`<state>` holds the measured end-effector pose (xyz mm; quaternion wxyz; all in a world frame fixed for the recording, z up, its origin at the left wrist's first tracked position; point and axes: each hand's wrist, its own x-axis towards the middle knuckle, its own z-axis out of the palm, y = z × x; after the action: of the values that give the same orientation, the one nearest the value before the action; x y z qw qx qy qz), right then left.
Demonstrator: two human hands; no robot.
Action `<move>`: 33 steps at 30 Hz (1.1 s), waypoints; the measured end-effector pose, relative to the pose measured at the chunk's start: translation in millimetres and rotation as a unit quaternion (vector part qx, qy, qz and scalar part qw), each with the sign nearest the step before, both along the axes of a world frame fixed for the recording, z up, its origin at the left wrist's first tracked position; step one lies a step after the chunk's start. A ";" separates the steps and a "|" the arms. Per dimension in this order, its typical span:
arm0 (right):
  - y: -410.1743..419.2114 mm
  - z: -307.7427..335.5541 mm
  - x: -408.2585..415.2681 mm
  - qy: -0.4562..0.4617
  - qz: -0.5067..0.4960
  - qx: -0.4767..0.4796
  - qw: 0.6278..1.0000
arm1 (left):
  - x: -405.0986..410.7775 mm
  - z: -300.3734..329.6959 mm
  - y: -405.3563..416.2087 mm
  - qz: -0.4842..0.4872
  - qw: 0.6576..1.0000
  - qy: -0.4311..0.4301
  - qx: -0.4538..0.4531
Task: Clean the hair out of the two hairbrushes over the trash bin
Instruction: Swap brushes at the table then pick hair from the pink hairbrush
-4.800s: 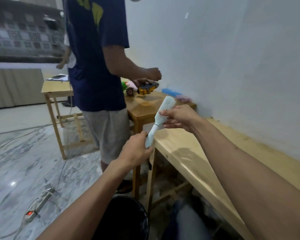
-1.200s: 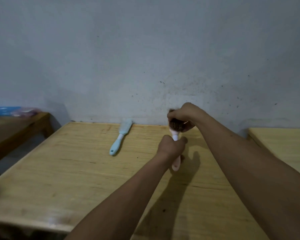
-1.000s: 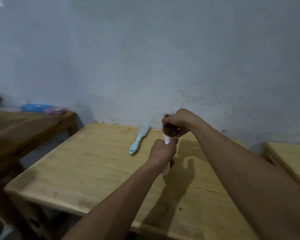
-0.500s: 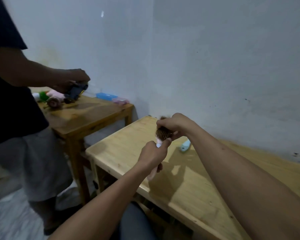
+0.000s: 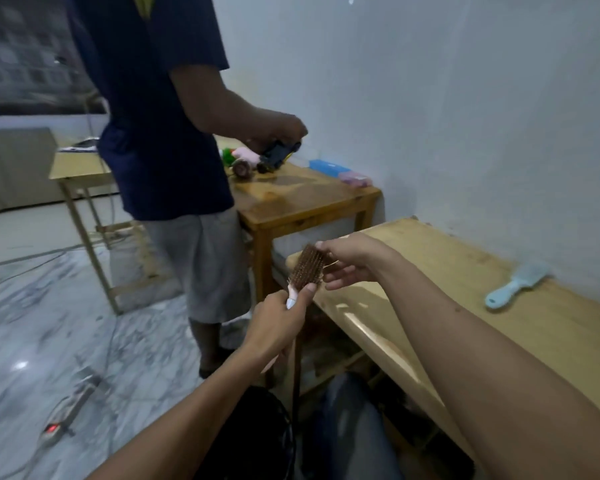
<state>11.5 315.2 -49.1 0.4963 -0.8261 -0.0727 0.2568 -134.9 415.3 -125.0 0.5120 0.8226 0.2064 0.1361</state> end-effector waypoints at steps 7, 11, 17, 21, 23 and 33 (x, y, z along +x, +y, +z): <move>76.2 -53.9 -39.0 0.044 0.079 0.004 0.996 | -64.9 -29.9 51.0 0.090 0.995 0.038 -0.018; 100.8 -83.1 -59.7 0.060 0.111 -0.012 0.992 | -97.1 -57.1 70.2 0.115 0.990 0.077 0.020; 124.9 -141.4 -87.8 0.091 0.160 0.003 0.983 | -130.6 -108.6 90.3 0.152 0.974 0.147 0.079; 132.1 -173.4 -104.7 0.115 0.178 0.028 0.977 | -148.0 -136.1 94.0 0.170 0.965 0.179 0.084; 133.9 -189.5 -108.6 0.109 0.189 0.031 0.975 | -154.5 -147.7 94.6 0.180 0.963 0.188 0.076; 123.7 -261.4 -102.4 0.043 0.263 0.016 0.964 | -164.5 -199.2 95.8 0.170 0.961 0.212 0.045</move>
<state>-91.0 438.9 -310.5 0.4274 -0.7580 -0.2703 0.4120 -299.4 511.0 -324.3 0.3882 0.8077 0.4407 0.0528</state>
